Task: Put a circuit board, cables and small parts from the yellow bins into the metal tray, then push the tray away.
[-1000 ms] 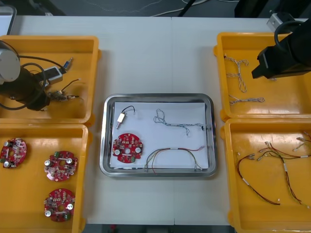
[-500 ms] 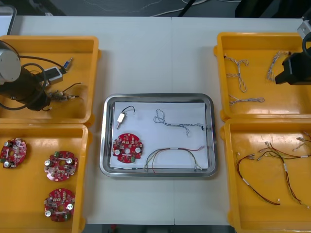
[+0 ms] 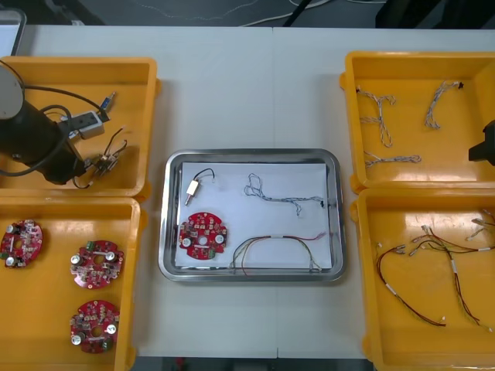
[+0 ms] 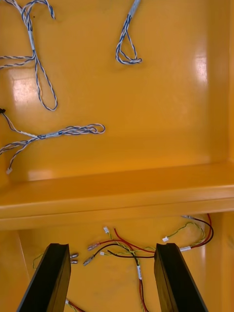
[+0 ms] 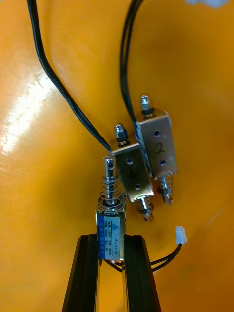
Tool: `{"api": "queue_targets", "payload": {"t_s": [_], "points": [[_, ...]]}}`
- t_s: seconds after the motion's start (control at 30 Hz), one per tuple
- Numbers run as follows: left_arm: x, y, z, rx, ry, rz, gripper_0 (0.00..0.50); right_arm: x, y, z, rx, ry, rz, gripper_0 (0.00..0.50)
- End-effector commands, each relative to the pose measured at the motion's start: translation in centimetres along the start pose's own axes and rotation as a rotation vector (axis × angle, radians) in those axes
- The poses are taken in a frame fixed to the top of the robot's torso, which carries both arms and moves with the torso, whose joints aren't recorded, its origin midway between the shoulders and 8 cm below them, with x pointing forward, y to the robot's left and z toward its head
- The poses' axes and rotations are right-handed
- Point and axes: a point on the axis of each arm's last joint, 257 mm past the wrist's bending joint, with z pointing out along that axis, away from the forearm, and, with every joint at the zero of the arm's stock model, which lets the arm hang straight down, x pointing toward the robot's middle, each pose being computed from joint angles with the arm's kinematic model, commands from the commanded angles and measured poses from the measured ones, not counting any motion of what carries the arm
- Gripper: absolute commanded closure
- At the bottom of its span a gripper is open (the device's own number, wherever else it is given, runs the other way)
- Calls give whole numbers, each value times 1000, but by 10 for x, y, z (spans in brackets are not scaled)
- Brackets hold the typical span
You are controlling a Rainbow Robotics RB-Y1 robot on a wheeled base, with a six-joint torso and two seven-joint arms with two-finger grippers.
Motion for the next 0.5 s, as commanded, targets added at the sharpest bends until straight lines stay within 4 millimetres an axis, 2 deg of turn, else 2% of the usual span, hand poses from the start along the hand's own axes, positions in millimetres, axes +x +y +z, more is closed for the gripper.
{"api": "queue_targets", "payload": {"t_s": [0.03,0.5], "points": [[-10,30,-50,-65,-35,17,500,6,-14,-17,23,-39,37,0],[-16,48,-85,-121,-58,-71,500,30,2,-13,-57,-46,111,0]]}}
